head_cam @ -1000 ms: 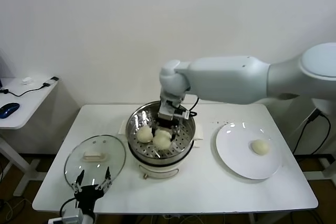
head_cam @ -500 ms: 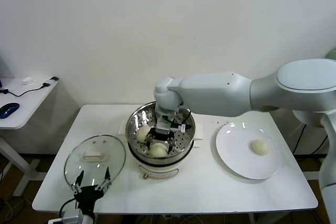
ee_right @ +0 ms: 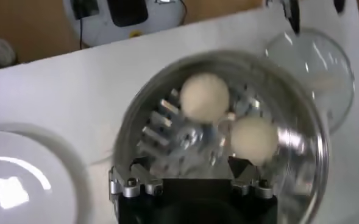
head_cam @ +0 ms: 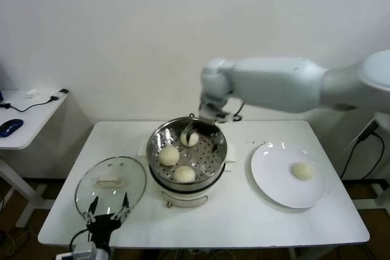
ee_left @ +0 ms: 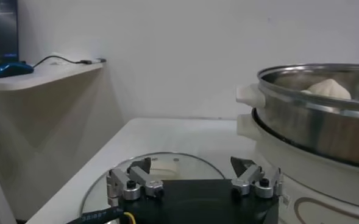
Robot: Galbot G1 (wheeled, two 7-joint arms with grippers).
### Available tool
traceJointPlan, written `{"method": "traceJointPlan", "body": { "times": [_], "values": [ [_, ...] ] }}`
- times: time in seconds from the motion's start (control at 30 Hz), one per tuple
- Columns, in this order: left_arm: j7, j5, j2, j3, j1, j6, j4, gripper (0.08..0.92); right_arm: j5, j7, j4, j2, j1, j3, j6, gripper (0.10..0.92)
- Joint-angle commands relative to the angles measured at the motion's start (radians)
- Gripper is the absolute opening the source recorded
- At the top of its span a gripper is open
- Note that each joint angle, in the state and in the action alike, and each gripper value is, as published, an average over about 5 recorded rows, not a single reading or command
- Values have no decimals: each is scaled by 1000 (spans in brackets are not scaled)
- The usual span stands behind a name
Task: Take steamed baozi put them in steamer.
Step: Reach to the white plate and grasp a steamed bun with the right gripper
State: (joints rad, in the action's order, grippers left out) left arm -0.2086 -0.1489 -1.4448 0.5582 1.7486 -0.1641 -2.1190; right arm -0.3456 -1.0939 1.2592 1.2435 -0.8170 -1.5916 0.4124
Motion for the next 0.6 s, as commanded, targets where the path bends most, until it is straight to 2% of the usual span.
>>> {"method": "traceJointPlan", "body": {
  "times": [0.03, 0.13, 0.3, 0.6],
  "values": [
    [0, 1, 0, 0, 1, 0, 0, 823, -172, -43, -40, -331, -196, -187, -305, 823],
    [2, -1, 5, -1, -2, -1, 0, 823, -120, -39, -50, -448, -158, -211, -378, 823],
    [6, -3, 10, -1, -9, -3, 0, 823, 71, -35, -113, -590, 40, -87, -398, 823],
    [25, 10, 3, 3, -6, -14, 5, 823, 237, -13, -243, -643, 489, 319, -427, 823]
  ]
}}
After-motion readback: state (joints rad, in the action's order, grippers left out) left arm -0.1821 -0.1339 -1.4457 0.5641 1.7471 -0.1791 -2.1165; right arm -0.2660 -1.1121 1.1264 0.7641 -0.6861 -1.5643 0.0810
